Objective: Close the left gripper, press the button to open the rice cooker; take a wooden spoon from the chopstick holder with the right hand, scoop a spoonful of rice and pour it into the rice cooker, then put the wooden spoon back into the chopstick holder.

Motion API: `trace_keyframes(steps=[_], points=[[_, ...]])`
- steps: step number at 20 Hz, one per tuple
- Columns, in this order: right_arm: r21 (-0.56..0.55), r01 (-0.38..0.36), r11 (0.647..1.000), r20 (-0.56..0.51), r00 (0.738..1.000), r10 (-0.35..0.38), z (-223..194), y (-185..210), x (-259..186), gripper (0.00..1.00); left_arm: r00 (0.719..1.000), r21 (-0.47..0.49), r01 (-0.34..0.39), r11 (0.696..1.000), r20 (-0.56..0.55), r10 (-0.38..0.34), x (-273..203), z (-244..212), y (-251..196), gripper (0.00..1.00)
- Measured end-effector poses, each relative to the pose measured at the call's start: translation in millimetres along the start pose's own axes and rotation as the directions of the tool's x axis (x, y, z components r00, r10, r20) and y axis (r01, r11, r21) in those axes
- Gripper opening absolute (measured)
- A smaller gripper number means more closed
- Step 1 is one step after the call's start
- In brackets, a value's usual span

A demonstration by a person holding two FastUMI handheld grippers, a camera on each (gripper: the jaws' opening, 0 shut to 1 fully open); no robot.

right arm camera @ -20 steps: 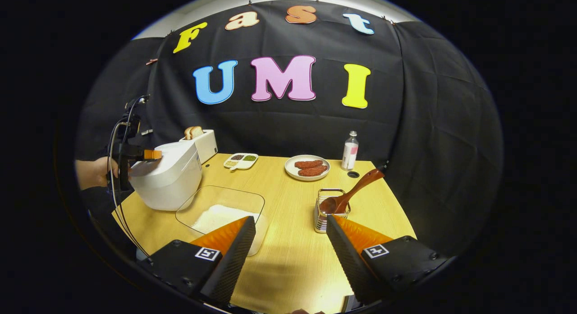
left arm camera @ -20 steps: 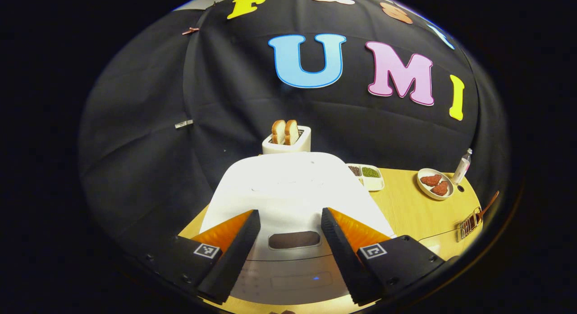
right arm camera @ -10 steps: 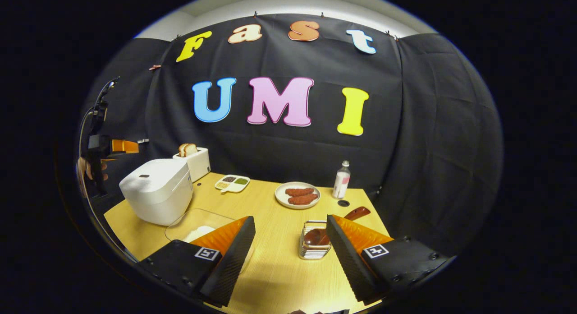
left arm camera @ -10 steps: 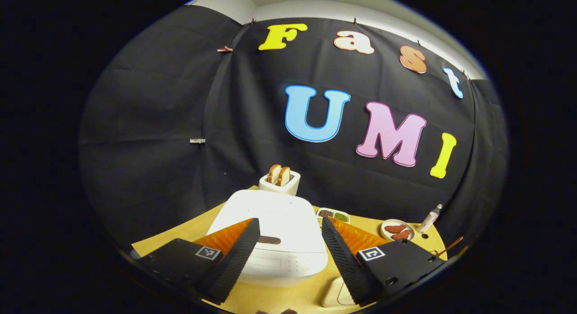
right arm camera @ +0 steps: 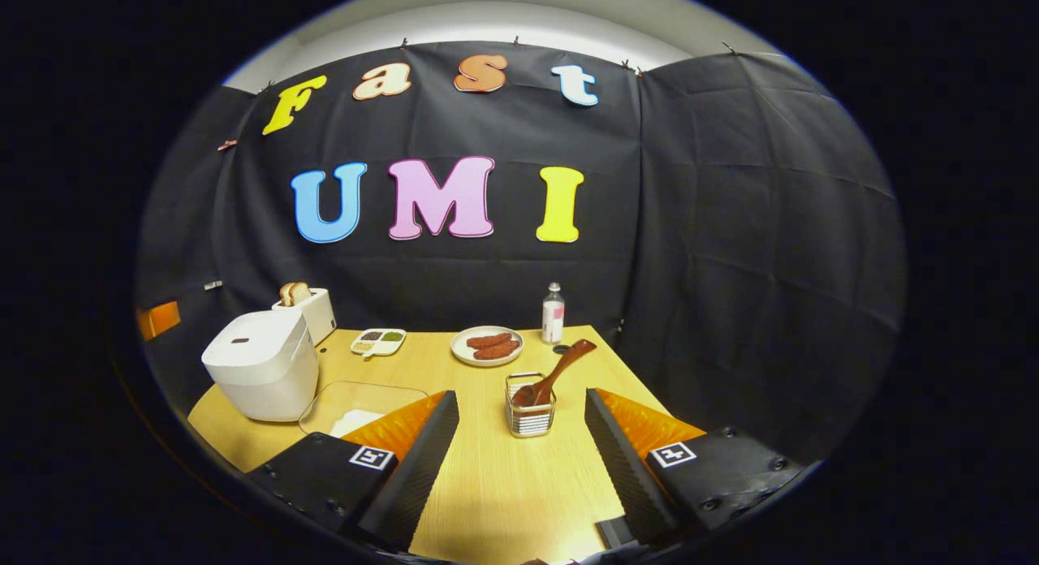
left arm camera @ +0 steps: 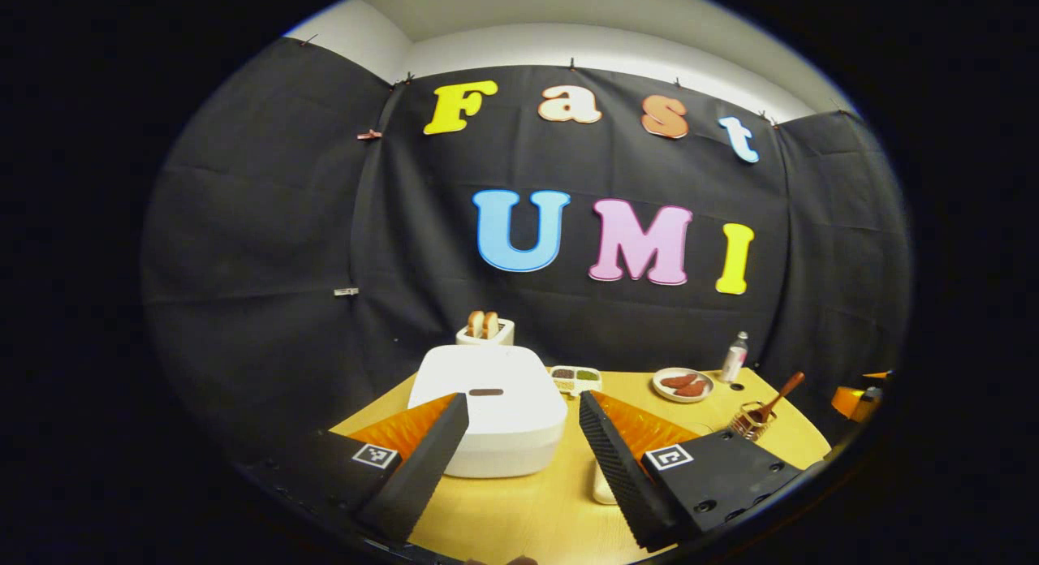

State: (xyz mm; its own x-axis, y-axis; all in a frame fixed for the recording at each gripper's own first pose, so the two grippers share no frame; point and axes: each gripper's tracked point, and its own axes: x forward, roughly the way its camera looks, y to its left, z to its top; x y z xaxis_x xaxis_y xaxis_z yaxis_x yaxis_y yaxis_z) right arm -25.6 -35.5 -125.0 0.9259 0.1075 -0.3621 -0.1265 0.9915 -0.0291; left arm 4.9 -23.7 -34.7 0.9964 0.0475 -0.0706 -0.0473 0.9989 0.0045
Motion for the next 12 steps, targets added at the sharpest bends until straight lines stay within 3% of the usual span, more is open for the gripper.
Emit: trace_keyframes(steps=[6, 12], points=[[-0.015, 0.001, 1.000, 0.036, 0.999, 0.000, 10.4, 15.2, -44.8, 0.98, 0.993, -0.028, 0.113, 0.993, -0.032, -0.114, -24.3, -14.5, -16.0, 0.95], [0.005, -0.044, 0.999, 0.073, 0.996, 0.044, 18.9, 38.3, -70.4, 0.98, 0.988, 0.007, 0.145, 0.989, -0.053, -0.145, -29.4, -19.1, -10.5, 0.95]])
